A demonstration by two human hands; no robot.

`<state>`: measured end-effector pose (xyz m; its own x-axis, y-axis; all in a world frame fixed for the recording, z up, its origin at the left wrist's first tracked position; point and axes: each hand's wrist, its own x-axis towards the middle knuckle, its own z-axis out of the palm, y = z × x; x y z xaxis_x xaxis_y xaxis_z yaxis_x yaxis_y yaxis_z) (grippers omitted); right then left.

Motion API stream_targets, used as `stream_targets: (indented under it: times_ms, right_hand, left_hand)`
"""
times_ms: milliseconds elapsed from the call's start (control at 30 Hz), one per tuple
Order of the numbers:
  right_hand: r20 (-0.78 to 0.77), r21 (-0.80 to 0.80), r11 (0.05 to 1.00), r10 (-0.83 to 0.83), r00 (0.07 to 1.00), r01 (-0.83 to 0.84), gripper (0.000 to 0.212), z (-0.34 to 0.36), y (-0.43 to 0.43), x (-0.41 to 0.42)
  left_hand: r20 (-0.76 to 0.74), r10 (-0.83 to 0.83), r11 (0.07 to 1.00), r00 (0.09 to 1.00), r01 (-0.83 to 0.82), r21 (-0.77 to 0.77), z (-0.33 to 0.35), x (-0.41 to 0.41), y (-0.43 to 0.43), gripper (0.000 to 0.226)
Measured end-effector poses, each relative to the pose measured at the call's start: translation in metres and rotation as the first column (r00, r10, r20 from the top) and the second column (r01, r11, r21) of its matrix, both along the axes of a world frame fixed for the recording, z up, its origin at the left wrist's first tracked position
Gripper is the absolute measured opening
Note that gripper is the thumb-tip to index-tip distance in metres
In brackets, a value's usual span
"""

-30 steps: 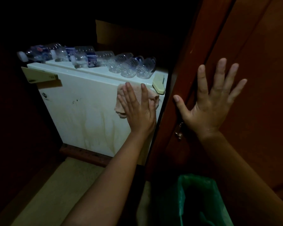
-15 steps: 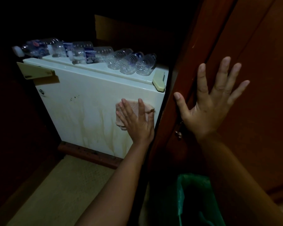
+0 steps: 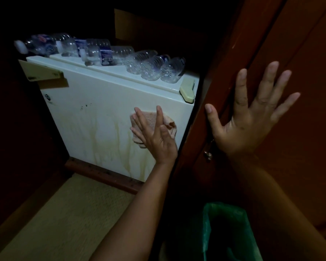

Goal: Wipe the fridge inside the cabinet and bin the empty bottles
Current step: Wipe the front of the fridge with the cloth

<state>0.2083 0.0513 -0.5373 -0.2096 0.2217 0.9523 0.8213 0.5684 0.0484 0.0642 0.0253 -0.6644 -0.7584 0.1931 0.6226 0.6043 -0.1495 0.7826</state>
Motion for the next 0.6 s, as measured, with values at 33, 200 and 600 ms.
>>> stream_targets:
  times_ms: [33, 200, 600]
  right_hand:
    - [-0.005, 0.006, 1.000, 0.002, 1.000, -0.002, 0.083, 0.000, 0.000, 0.000]
    - [0.001, 0.009, 1.000, 0.007, 1.000, -0.007, 0.083, -0.001, 0.000, 0.000]
    - [-0.001, -0.003, 1.000, -0.005, 1.000, 0.005, 0.081, 0.002, 0.000, -0.001]
  left_hand:
    - [0.035, 0.013, 1.000, 0.999, -0.014, 0.026, 0.004, 0.002, 0.002, 0.047]
    - [0.137, 0.071, 0.996, 0.988, -0.064, -0.055, 0.003, 0.005, 0.008, 0.084]
    - [0.078, 0.113, 0.975, 0.991, -0.095, -0.200, 0.013, -0.001, 0.004, 0.103]
